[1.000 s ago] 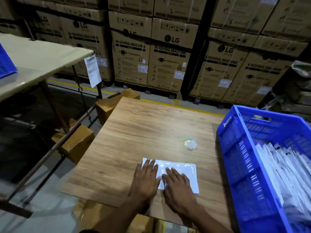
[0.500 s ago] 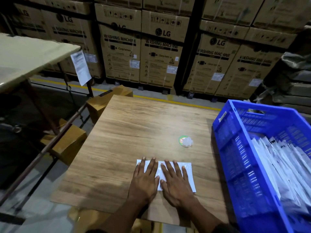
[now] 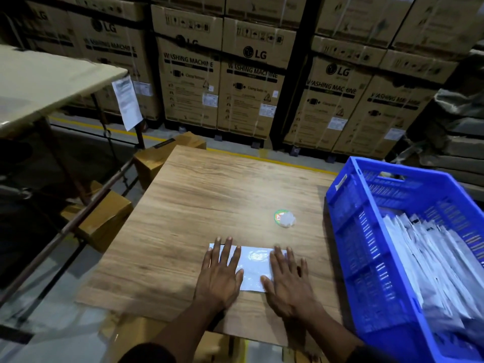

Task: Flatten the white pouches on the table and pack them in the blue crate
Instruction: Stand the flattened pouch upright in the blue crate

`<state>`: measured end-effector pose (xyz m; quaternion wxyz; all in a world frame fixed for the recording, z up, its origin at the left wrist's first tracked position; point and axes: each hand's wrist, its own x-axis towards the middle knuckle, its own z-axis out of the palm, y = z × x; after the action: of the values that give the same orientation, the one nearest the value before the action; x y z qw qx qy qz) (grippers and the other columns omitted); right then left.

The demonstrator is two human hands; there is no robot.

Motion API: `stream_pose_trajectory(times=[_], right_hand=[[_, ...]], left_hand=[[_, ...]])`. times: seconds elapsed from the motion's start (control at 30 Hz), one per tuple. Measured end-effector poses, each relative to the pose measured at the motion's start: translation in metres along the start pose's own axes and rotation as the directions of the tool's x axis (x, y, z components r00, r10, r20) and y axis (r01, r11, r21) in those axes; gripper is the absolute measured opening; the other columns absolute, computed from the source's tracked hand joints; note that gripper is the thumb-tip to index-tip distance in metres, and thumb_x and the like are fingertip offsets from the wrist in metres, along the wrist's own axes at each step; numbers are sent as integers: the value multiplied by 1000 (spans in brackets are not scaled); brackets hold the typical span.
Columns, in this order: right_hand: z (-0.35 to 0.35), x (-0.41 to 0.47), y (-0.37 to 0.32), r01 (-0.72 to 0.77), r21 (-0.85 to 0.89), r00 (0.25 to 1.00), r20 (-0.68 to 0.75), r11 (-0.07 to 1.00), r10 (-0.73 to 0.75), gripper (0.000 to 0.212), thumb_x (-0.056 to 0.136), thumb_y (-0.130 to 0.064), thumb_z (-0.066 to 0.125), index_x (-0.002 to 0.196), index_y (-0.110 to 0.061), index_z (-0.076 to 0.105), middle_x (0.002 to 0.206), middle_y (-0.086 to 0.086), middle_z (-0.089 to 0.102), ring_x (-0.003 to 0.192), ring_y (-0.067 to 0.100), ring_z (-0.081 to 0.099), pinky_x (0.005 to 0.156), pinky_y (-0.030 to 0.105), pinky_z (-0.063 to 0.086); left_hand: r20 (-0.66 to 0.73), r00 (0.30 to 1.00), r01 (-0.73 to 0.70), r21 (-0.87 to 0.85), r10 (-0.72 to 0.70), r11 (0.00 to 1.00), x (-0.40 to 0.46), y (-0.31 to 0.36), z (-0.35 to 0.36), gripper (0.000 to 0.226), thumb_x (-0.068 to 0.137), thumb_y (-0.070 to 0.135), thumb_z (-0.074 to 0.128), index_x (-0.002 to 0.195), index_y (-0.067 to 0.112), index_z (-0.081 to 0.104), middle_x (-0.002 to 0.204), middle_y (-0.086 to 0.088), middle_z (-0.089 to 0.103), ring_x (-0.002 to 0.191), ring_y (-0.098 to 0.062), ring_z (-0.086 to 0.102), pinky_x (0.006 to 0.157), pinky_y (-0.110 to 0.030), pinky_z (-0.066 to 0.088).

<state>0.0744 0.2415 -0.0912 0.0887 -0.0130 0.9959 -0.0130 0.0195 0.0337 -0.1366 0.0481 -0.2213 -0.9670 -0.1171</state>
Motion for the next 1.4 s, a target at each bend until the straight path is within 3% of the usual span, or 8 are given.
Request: stream_pose_trajectory(times=[0.13,0.4,0.5,0.93,1.1,1.27,1.33,1.4], right_hand=[[10,11,-28,138,-61,990,28,989,-137,61,102,-49,28,155,-19,31,163,-1,26,151,30,14,112,56,12],[16,20,-43,69,-23,997,-34,997,-70,58,99,-50,36,155,-38,29,158,-7,36,143,30,26,104,64,33],[19,20,-44,53,4,998,-34,999,-53,56,100,-50,33,155,-39,28,160,-10,32,146,30,24,107,65,18],[26,4,-14,-36,53,998,-43,998,38,76,99,-69,16,160,-23,15,168,3,2,153,34,0,117,52,5],[19,-1,-6,-38,51,999,-7,998,39,80,96,-73,11,158,-29,-14,161,-3,-30,148,26,-29,119,50,-12],[5,-4,-6,16,86,995,98,996,-25,88,92,-77,15,151,-28,-28,152,-3,-46,142,25,-40,116,56,-13],[-1,-12,-6,116,36,993,-16,993,-115,87,93,-75,25,159,-26,-2,164,2,-24,150,24,-23,114,60,-2],[-5,-19,-5,242,-79,962,-111,967,-250,59,95,-64,38,140,-28,45,164,5,23,152,27,12,108,63,21]], left_hand=[[-46,999,19,-27,-20,999,-8,1,4,66,94,47,45,148,9,50,153,-15,46,141,-43,42,114,-55,30],[-154,988,-3,-22,0,1000,-15,-2,7,57,98,44,51,143,10,57,149,-12,53,142,-46,40,107,-59,41],[-162,987,6,-24,-9,1000,-16,-3,6,58,98,44,52,146,12,55,153,-11,49,144,-47,36,107,-62,41],[-130,990,40,-38,-45,998,-20,-4,1,61,97,50,48,150,21,50,159,-9,41,145,-44,36,108,-65,37],[-21,996,89,-60,-90,994,-21,-5,0,65,96,56,41,154,26,44,162,-7,35,147,-41,34,111,-63,30],[33,993,119,-72,-117,990,-19,-5,-2,65,93,57,43,153,31,44,163,-2,34,149,-38,32,114,-61,24],[58,994,101,-77,-97,992,-16,-8,-3,64,92,58,43,151,33,47,162,-1,37,147,-38,35,113,-62,23],[79,994,81,-57,-76,995,-10,-13,-4,64,92,59,42,151,34,46,162,1,37,145,-38,38,111,-62,22]])
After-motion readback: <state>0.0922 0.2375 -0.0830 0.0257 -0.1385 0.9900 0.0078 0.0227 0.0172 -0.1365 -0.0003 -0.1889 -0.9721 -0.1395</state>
